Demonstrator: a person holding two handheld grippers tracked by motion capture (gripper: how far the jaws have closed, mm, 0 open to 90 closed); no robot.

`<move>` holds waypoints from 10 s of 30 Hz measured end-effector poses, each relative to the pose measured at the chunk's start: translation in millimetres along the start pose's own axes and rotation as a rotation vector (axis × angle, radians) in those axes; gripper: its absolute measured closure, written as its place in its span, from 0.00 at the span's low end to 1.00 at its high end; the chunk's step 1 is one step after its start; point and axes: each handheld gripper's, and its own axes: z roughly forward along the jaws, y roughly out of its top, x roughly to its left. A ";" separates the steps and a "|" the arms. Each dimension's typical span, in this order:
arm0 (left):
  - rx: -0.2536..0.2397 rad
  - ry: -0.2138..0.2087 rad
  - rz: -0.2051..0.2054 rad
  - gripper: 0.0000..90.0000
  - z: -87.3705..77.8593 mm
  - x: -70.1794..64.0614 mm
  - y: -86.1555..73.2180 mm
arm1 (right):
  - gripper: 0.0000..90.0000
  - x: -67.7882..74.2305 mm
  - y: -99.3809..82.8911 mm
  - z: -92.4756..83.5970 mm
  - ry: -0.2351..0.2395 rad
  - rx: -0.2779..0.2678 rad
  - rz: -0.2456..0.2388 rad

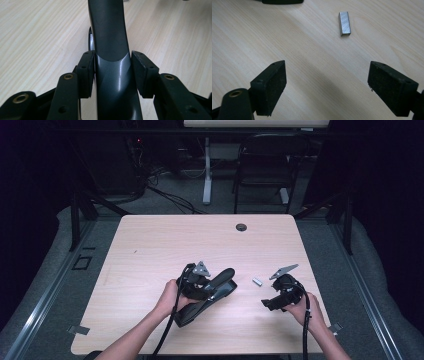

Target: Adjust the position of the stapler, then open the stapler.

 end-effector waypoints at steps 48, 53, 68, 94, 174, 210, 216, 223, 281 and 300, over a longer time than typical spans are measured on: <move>0.188 0.002 -0.052 0.48 -12.5 -10.6 -32.6 | 0.17 1.0 -0.5 -3.3 -0.008 0.030 -0.010; 0.177 -0.008 -0.014 0.54 -14.0 -8.3 -33.9 | 0.17 1.6 -0.5 -2.5 -0.002 0.026 -0.004; 0.166 -0.073 0.066 0.56 -15.2 8.9 -35.8 | 0.17 4.7 2.6 -4.4 0.029 0.012 -0.014; 0.163 -0.127 0.118 0.41 -5.2 1.4 -33.3 | 0.16 37.4 38.7 -6.9 0.189 -0.170 -0.121; 0.226 -0.076 0.040 0.35 -6.7 27.8 -36.2 | 0.52 56.2 54.1 -0.3 0.237 -0.184 -0.199; -0.117 0.071 -0.168 0.00 -55.8 -0.4 -39.5 | 0.12 47.7 9.0 -16.0 0.159 -0.145 -0.039; -0.119 0.050 -0.151 0.00 -52.3 -10.8 -35.7 | 0.16 50.3 10.0 -14.8 0.134 -0.158 -0.055; -0.143 0.059 -0.118 0.01 -48.4 -25.3 -30.4 | 0.21 54.5 10.8 -11.6 0.118 -0.148 -0.078; -0.125 0.112 -0.026 1.00 19.2 -73.1 -20.4 | 0.98 87.9 16.5 45.0 0.020 -0.147 -0.194; -0.184 0.161 -0.071 1.00 30.5 -75.9 -21.4 | 1.00 86.5 4.0 48.2 0.012 -0.246 -0.210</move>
